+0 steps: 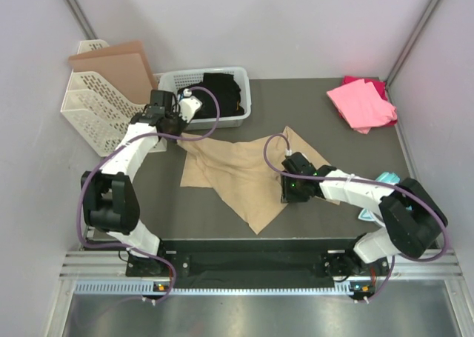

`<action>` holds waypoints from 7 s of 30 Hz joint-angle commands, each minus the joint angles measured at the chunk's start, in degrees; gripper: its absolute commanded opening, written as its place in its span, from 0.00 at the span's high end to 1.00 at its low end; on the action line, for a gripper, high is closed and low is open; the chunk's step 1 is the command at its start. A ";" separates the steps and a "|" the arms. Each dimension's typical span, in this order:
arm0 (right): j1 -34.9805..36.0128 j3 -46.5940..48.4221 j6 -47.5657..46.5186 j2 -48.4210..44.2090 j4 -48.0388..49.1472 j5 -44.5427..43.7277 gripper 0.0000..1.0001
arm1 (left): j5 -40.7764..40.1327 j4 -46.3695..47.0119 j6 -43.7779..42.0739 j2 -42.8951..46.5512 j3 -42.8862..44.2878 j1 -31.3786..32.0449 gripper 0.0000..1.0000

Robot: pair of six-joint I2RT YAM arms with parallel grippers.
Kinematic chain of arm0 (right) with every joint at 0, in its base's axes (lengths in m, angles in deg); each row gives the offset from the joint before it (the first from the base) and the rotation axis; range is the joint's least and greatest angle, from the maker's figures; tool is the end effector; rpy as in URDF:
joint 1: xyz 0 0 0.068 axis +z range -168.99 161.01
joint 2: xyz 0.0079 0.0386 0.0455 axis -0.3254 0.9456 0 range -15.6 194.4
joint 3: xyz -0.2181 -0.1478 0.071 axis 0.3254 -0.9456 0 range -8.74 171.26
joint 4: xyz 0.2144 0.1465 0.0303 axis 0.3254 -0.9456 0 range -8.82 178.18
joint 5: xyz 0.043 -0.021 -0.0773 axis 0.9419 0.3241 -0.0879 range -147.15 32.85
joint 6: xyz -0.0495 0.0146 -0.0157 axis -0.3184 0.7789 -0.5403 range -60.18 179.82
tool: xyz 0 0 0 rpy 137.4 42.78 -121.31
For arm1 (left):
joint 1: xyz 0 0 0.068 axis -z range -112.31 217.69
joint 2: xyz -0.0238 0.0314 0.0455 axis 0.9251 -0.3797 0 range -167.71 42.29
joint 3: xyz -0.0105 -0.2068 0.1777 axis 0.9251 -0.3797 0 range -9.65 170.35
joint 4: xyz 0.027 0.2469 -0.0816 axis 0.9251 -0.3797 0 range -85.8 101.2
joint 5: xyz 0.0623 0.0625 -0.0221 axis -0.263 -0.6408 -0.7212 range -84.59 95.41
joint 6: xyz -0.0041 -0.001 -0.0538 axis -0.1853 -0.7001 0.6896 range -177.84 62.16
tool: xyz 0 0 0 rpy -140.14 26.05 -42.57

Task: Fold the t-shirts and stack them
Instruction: Flatten out the tshirt

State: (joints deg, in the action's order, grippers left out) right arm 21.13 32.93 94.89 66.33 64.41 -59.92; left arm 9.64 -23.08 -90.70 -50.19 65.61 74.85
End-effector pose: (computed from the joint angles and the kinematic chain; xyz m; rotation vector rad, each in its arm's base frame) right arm 0.1973 0.1641 0.1638 -0.1051 2.7324 0.3325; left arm 0.3484 -0.0464 0.2763 0.8746 2.3090 0.1030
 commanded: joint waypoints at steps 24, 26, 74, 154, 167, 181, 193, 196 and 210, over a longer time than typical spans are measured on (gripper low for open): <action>20.35 20.37 4.06 -50.98 -22.46 -6.46 1.00 | 15.35 -28.62 -1.33 27.63 12.92 -0.13 1.00; 20.44 23.45 2.82 -54.41 -22.72 -6.46 1.00 | 17.29 -33.37 -0.63 27.71 17.88 -0.13 1.00; -8.92 41.91 -0.26 9.29 6.28 16.56 1.00 | 6.49 -24.78 0.50 29.74 -5.31 12.49 0.07; -11.99 25.76 -6.16 -1.85 -0.14 11.91 0.56 | -20.05 7.39 -8.18 0.38 -10.92 6.38 1.00; -10.24 1.93 0.35 -15.48 -2.07 11.20 0.53 | -17.16 4.59 -6.87 1.96 -8.48 0.49 0.64; -6.46 0.08 4.39 -17.59 5.40 20.69 0.50 | -9.24 -2.81 -2.21 4.68 -6.62 1.54 0.70; -5.75 -2.38 3.08 -12.50 8.21 19.38 0.50 | -6.51 -1.67 1.04 2.58 -8.47 3.91 0.70; -5.58 -1.77 2.20 -10.83 8.30 18.41 0.51 | -6.69 -1.14 1.05 2.05 -8.20 3.92 0.70; -5.49 -1.94 2.28 -10.13 9.44 17.26 0.66 | -2.58 0.09 3.77 -5.15 -6.97 4.00 0.56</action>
State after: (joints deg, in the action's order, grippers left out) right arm 14.77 30.99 97.12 56.04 69.94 -42.74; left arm 3.63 -24.79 -88.98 -53.01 56.67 78.69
